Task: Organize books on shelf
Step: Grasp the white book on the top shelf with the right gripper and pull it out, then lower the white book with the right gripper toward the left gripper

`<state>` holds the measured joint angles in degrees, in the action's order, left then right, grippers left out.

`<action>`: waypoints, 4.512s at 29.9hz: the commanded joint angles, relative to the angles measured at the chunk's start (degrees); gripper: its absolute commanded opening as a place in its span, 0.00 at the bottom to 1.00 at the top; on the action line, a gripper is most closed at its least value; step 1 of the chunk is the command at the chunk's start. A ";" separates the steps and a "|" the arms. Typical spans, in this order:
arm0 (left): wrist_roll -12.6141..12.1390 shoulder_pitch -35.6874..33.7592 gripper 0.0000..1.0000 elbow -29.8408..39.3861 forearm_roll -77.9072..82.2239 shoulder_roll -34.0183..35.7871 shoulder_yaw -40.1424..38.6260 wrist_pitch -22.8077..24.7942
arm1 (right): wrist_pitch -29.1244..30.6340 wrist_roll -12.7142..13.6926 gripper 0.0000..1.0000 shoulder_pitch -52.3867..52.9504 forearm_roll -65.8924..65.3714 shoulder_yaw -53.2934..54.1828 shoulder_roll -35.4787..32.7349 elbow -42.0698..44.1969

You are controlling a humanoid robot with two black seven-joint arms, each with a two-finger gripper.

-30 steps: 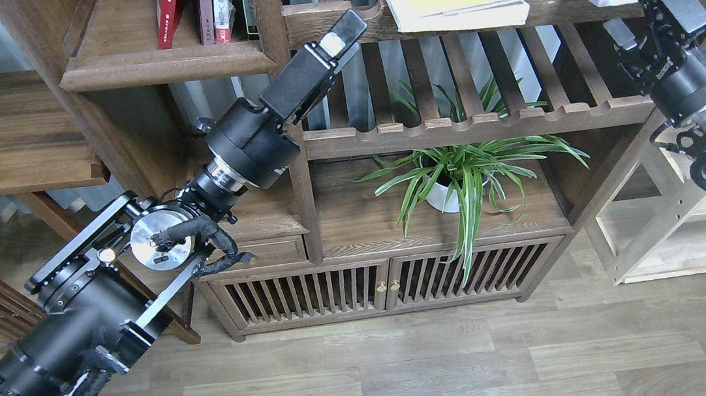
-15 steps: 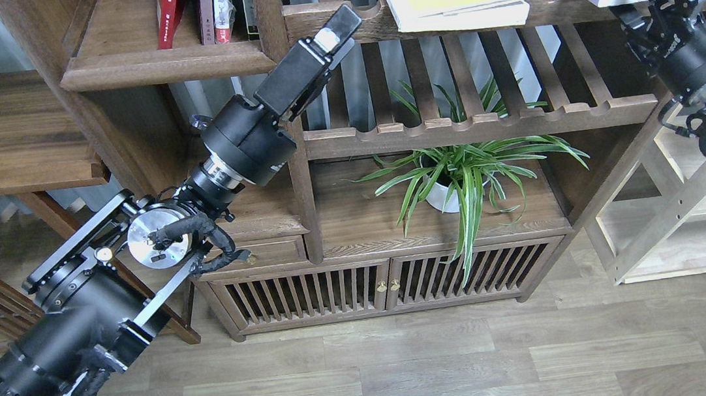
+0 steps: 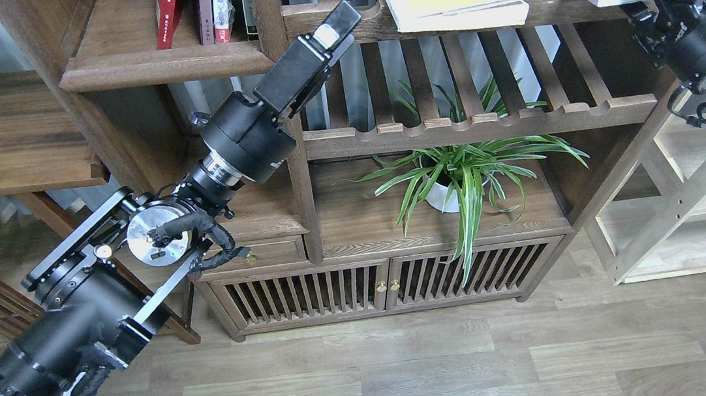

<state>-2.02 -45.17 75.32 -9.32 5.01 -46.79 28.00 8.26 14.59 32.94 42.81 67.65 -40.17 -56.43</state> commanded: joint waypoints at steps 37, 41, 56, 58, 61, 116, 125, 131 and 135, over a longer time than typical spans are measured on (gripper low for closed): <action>0.00 -0.18 0.99 -1.76 0.17 0.00 0.30 0.00 | 3.69 2.46 0.04 -0.42 2.28 7.93 2.90 1.85; 0.00 -0.27 0.99 -2.55 0.26 -0.09 0.21 0.00 | 4.66 3.78 0.04 -4.28 3.16 10.83 2.90 -0.96; 0.00 -0.27 0.99 -2.81 1.05 -0.35 0.21 0.00 | 16.94 4.66 0.04 -19.48 5.45 19.19 1.59 -11.69; 0.00 -0.27 0.99 -2.81 1.05 -0.35 0.21 0.00 | 19.74 4.58 0.04 -21.24 5.45 19.19 0.62 -11.95; 0.00 -0.27 0.99 -2.81 1.32 -0.70 0.21 0.00 | 19.74 4.31 0.04 -24.93 5.45 19.98 -1.23 -12.30; -0.44 9.93 0.98 -7.65 -5.35 -5.01 8.73 0.00 | 19.74 2.82 0.04 -42.53 -1.49 13.30 9.22 -19.16; -0.70 9.75 0.97 -8.61 -10.19 -5.01 7.94 0.00 | 19.74 2.55 0.04 -36.56 -5.09 9.97 16.34 -19.16; -2.46 8.70 0.97 -11.24 -10.37 -5.01 7.33 -1.63 | 19.74 2.55 0.05 -34.61 -8.88 8.73 20.74 -19.07; -5.35 8.08 0.95 -13.53 -11.16 -5.01 7.41 -1.72 | 19.74 2.64 0.05 -34.61 -10.37 7.68 23.02 -19.07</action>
<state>-5.42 -36.74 63.13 -19.78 0.00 -39.35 26.37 28.00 17.14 -1.70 33.63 76.27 -18.73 -75.49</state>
